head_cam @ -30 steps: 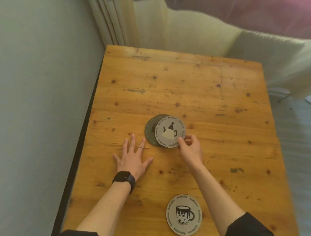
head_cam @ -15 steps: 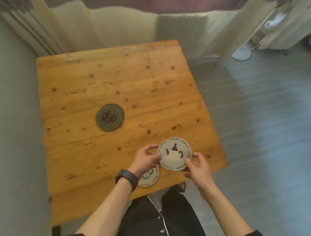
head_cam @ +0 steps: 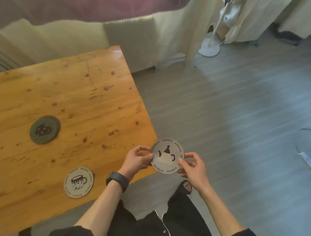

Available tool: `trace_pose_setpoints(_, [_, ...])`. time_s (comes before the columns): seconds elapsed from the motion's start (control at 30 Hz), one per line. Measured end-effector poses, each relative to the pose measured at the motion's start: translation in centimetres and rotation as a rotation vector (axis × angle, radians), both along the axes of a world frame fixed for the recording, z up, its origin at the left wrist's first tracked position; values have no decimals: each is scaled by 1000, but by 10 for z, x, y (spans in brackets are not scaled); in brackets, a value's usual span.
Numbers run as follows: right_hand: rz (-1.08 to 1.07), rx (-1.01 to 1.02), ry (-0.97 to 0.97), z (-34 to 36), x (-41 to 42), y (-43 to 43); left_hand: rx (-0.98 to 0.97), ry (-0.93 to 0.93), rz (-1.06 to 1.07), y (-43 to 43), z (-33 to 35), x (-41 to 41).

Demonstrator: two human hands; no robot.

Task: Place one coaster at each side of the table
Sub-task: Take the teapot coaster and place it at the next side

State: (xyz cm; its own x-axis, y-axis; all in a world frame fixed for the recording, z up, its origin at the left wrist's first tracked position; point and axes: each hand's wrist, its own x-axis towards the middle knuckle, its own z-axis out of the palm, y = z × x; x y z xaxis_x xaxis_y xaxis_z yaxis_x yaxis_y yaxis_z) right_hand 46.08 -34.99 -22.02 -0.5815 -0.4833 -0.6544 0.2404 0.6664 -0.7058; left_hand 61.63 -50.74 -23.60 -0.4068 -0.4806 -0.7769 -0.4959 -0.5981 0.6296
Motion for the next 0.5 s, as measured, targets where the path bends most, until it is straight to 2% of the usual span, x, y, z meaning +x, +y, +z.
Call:
trace_pose_setpoints(0.23, [299,49,103,5,-105,-12,20,-59,212,42,-2,-70])
trace_pose_setpoints(0.5, [745,40,315,-9,-143,-144,5,-133,475,-3,-27,-97])
